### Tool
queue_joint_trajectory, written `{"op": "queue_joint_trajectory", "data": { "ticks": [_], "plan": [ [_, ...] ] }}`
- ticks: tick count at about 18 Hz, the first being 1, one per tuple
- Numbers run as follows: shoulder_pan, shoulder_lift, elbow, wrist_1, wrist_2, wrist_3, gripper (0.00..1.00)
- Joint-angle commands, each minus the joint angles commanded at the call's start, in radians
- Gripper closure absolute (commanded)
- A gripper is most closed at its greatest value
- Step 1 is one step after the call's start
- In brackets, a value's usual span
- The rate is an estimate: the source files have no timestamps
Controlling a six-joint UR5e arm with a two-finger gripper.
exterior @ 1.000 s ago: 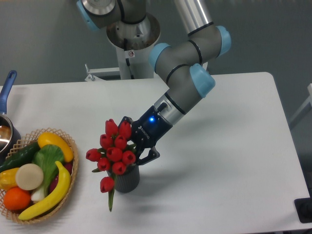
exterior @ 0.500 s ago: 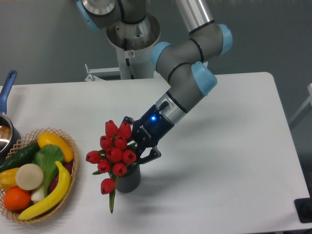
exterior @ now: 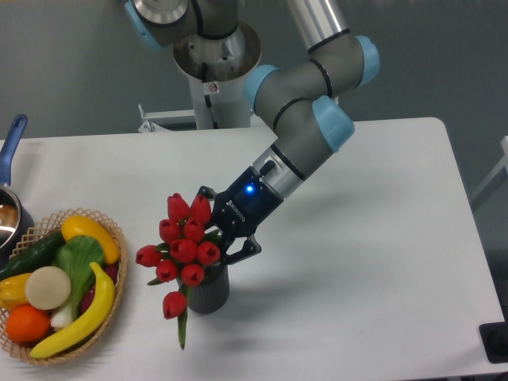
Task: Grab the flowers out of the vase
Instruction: 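Close the gripper on the bunch of tulip stems, then lift the gripped tulips straight up out of the black vase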
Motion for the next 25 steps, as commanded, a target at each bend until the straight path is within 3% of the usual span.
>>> {"op": "queue_joint_trajectory", "data": {
  "ticks": [18,25],
  "plan": [
    [0.006,0.100,0.055,0.000,-0.017,-0.160,0.51],
    [0.029,0.100,0.132,0.000,-0.046,-0.193,0.51]
  ]
}}
